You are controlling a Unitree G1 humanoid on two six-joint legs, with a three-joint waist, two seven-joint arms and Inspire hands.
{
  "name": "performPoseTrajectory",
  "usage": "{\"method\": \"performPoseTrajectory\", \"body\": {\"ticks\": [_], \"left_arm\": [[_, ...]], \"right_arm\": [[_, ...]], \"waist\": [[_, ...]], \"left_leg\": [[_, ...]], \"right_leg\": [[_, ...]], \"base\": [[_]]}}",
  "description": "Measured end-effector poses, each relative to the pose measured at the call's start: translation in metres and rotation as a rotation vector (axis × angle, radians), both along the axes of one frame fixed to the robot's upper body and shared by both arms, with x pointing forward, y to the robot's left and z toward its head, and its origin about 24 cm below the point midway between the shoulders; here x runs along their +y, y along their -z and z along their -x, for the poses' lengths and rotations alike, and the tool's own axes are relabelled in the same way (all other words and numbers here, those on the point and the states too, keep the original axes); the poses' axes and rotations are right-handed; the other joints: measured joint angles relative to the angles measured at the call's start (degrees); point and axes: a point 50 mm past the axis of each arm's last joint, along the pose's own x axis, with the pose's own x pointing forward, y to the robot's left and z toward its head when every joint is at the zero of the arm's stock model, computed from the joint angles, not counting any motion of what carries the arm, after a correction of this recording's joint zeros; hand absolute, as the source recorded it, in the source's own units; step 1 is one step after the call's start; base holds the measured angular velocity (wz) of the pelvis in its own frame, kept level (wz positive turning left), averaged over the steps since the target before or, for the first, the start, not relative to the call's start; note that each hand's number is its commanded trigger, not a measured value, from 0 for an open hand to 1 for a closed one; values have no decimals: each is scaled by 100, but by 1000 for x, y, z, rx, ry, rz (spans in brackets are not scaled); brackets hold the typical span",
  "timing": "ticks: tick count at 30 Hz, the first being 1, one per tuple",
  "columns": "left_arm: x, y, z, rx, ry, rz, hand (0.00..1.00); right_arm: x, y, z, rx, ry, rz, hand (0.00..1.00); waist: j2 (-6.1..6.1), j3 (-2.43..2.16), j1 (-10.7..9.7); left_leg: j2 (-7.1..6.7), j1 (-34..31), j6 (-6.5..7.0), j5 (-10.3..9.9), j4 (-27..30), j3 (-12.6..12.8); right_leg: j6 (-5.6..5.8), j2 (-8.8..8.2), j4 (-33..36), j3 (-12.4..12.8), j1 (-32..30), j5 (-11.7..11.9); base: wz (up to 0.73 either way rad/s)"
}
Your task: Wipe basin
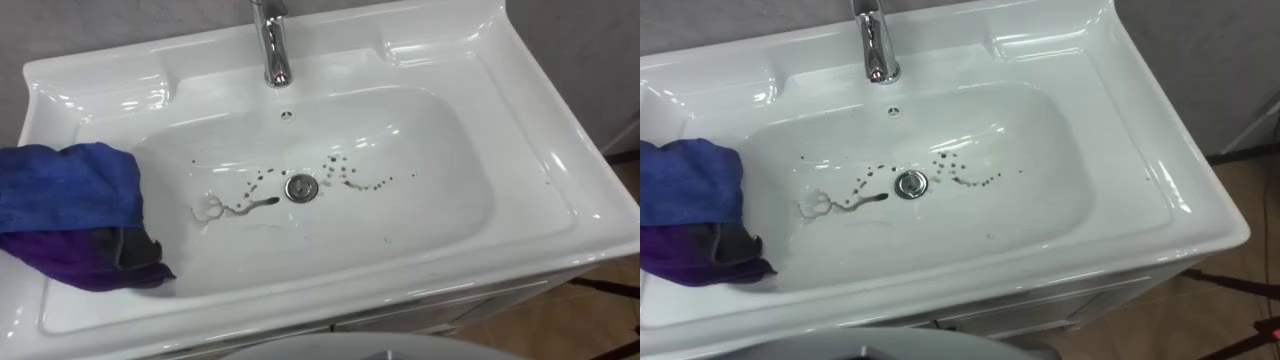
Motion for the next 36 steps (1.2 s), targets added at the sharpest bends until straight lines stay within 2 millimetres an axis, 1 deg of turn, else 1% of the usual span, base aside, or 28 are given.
{"method": "performPoseTrajectory", "body": {"ticks": [13, 22, 27, 30, 36], "left_arm": [[-1, 0, -1, -4, 18, 0, 0], [-1, 0, -1, -4, 18, 0, 0], [-3, 1, -1, -9, 10, -28, 0], [-2, 1, -1, -15, -14, -49, 0], [-2, 1, 1, -31, -106, -68, 0]], "right_arm": [[0, 0, -3, -17, -6, 2, 0], [0, 0, -2, -15, -5, 9, 0], [2, 1, -2, -16, 4, 15, 0], [3, 1, -1, -20, 28, 17, 0], [3, 1, -2, -24, 24, 28, 0]], "waist": [[-19, 2, 0], [-9, 5, -4], [-11, 4, 15], [-30, 13, 15], [-29, 11, 43]], "left_leg": [[0, -1, 0, 0, -24, 0], [-2, -1, 0, 0, 10, -1], [1, 18, 0, 0, -4, 17], [4, 76, 0, 0, -35, 16], [1, 46, 2, -2, 9, 1]], "right_leg": [[0, 1, -5, -1, -8, 0], [0, 1, -8, -1, -8, 0], [0, 2, -5, 9, 7, 0], [0, 4, -8, 8, 59, 0], [0, 1, 7, -11, 59, 0]], "base": [[0], [0], [0], [0], [1]]}}
